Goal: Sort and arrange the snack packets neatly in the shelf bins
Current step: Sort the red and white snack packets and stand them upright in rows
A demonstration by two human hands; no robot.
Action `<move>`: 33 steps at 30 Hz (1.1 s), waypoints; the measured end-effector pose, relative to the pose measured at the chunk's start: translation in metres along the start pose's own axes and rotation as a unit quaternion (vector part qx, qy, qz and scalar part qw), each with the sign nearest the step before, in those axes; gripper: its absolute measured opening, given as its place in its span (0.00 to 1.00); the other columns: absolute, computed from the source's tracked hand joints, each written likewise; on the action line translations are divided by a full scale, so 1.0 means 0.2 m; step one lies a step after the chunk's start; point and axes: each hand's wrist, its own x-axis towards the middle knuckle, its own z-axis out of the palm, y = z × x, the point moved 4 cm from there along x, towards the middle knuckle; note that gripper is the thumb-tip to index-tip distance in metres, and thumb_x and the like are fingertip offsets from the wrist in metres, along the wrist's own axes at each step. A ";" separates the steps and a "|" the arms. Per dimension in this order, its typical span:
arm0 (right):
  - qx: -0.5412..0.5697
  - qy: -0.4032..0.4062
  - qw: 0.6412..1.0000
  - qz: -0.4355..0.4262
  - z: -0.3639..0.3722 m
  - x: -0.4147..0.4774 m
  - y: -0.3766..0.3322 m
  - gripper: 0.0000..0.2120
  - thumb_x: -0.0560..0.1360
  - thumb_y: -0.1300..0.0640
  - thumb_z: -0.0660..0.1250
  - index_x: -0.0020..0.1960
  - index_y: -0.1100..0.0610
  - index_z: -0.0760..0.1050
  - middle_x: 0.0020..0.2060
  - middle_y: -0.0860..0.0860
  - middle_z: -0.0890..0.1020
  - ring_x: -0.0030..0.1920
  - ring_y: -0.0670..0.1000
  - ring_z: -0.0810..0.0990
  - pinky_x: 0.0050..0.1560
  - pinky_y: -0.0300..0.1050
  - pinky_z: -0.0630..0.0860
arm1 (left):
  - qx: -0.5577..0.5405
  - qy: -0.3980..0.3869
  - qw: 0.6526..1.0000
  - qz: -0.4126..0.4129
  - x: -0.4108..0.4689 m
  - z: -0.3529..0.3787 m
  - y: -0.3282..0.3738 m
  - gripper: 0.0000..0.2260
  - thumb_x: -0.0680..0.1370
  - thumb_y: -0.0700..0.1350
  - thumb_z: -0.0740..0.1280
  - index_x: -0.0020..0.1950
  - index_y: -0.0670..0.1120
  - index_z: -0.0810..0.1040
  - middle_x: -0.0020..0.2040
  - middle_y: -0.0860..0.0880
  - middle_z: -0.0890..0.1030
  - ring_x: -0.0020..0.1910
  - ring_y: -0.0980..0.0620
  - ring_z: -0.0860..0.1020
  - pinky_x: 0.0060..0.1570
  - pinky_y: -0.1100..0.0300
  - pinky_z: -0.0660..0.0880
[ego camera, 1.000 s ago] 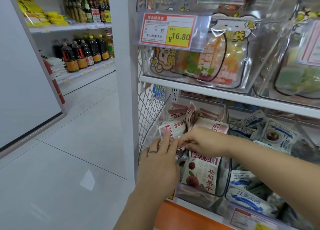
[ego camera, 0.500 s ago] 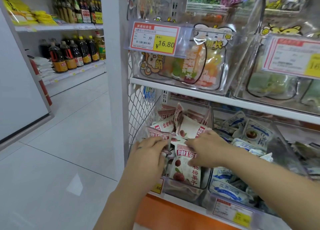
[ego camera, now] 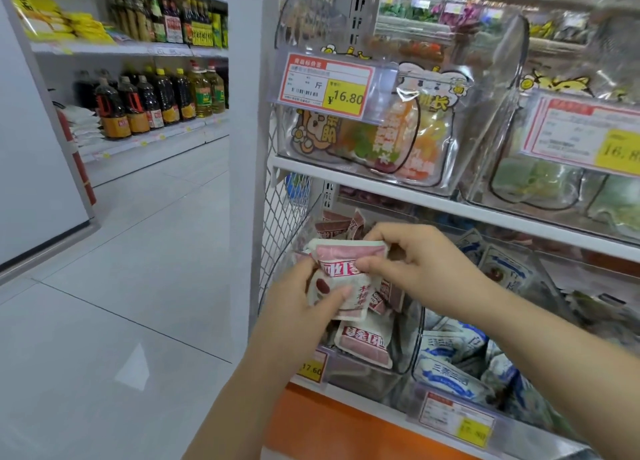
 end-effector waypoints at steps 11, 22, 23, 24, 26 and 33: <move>-0.193 -0.309 0.930 0.039 0.30 0.01 0.23 0.14 0.77 0.56 0.63 0.62 0.49 0.75 0.59 0.44 0.78 0.53 0.42 0.76 0.55 0.34 0.70 | 0.074 0.111 0.991 -0.007 -0.02 -0.20 -0.06 0.05 0.75 0.52 0.66 0.50 0.59 0.74 0.46 0.58 0.79 0.44 0.60 0.80 0.38 0.58 0.81; -0.325 -0.374 0.868 -0.027 0.37 0.06 0.27 0.17 0.73 0.42 0.65 0.58 0.48 0.73 0.45 0.47 0.71 0.42 0.48 0.71 0.40 0.44 0.69 | 0.071 0.100 0.992 0.001 -0.01 -0.23 -0.10 0.08 0.75 0.52 0.66 0.54 0.55 0.75 0.48 0.57 0.79 0.46 0.58 0.80 0.40 0.56 0.81; -0.323 -0.371 0.870 -0.027 0.35 0.06 0.27 0.15 0.71 0.41 0.66 0.54 0.47 0.72 0.41 0.46 0.72 0.39 0.47 0.71 0.38 0.43 0.69 | 0.075 0.102 0.992 0.000 -0.01 -0.24 -0.10 0.08 0.75 0.52 0.66 0.53 0.56 0.74 0.48 0.57 0.79 0.46 0.58 0.80 0.40 0.56 0.81; -0.318 -0.370 0.873 -0.023 0.34 0.05 0.26 0.14 0.71 0.39 0.66 0.49 0.46 0.69 0.37 0.44 0.73 0.36 0.45 0.70 0.36 0.43 0.68 | 0.082 0.103 0.991 -0.001 -0.01 -0.25 -0.10 0.07 0.75 0.52 0.66 0.53 0.56 0.74 0.48 0.57 0.79 0.46 0.58 0.80 0.41 0.56 0.81; -0.319 -0.361 0.876 -0.005 0.32 0.03 0.26 0.16 0.69 0.37 0.66 0.45 0.48 0.68 0.33 0.44 0.72 0.33 0.44 0.69 0.34 0.42 0.66 | 0.088 0.104 0.991 -0.003 -0.01 -0.25 -0.11 0.07 0.75 0.53 0.66 0.52 0.57 0.73 0.48 0.58 0.79 0.46 0.59 0.80 0.41 0.57 0.81; -0.267 -0.250 0.930 0.039 0.30 -0.03 0.22 0.04 0.70 0.59 0.61 0.41 0.52 0.72 0.31 0.45 0.74 0.34 0.44 0.72 0.31 0.40 0.67 | 0.084 0.101 0.991 -0.001 -0.03 -0.25 -0.10 0.07 0.75 0.52 0.66 0.52 0.59 0.72 0.49 0.58 0.79 0.46 0.59 0.80 0.42 0.56 0.81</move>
